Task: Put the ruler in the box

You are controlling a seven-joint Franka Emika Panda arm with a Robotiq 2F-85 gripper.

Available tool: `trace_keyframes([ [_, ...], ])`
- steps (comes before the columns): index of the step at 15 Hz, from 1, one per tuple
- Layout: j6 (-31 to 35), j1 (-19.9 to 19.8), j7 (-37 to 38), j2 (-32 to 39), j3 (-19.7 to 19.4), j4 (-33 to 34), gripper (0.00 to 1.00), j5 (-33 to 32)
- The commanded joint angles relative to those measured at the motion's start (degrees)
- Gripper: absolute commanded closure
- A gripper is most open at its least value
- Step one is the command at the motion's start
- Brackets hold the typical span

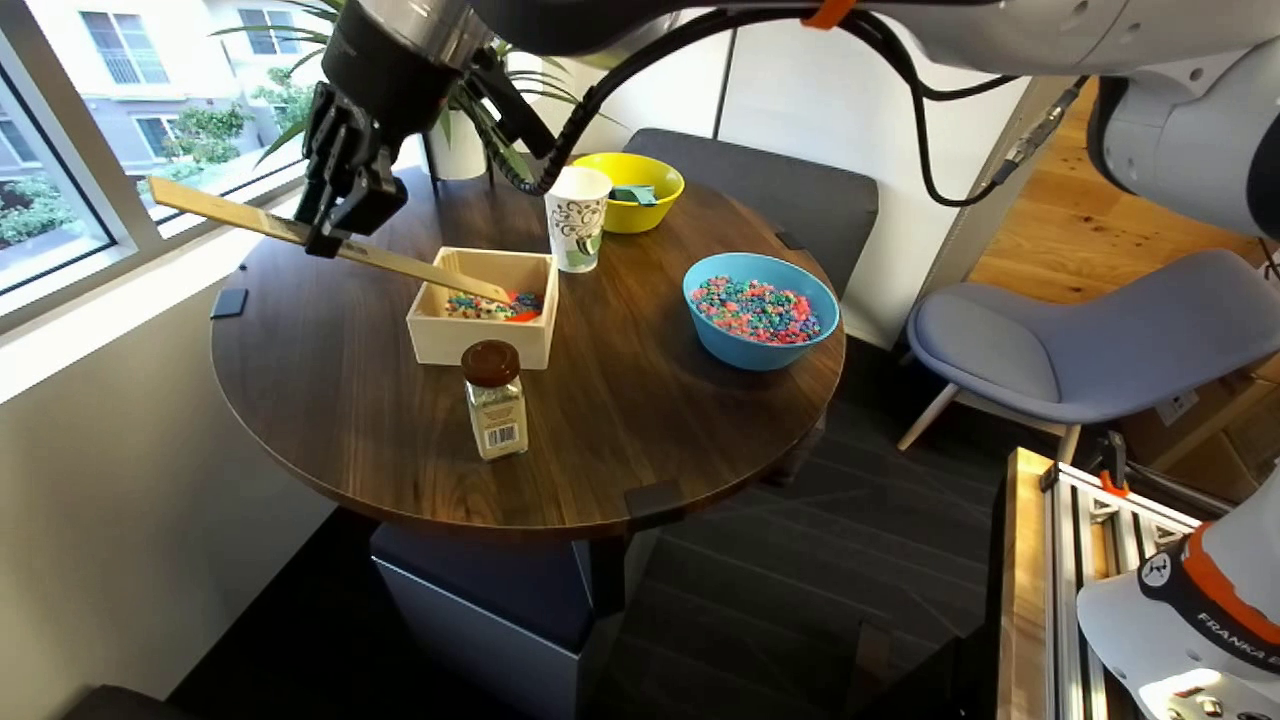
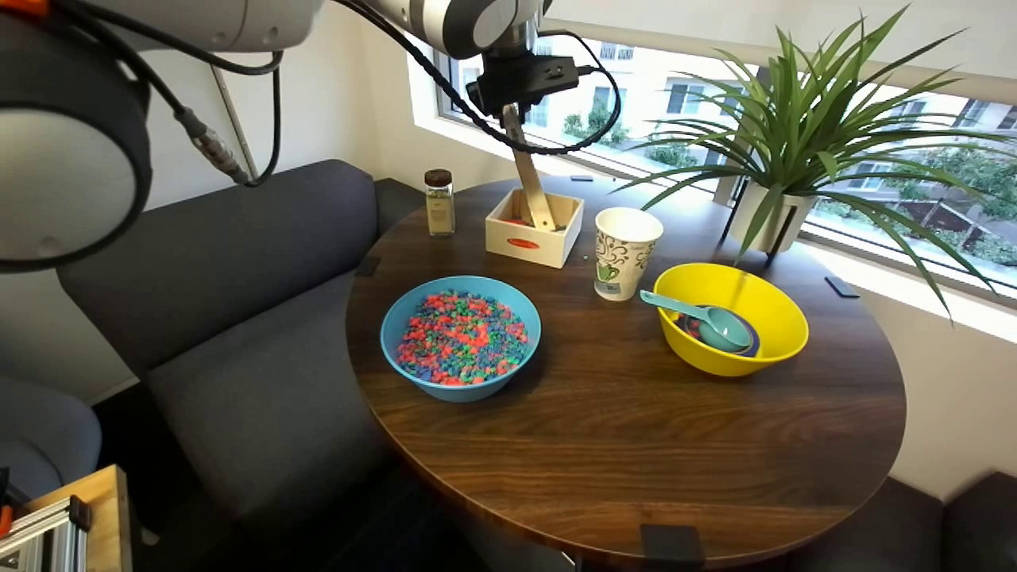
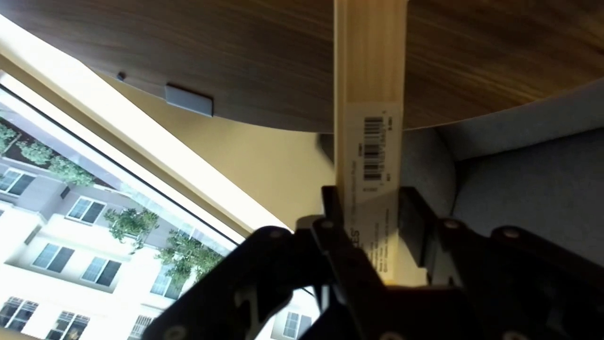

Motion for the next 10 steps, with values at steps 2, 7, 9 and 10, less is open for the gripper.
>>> trace_keyframes([
  [2,-0.5,-0.8,-3.5,2.0,0.0,1.0,0.9,-0.7],
  [7,-5.6,0.1,-2.2,2.1,-2.1,1.9,0.9,-3.1],
  [9,-8.2,0.6,-1.2,2.2,-3.0,2.4,0.9,-4.2],
  [10,-9.5,0.8,-0.8,2.2,-3.3,2.7,0.9,-4.6],
])
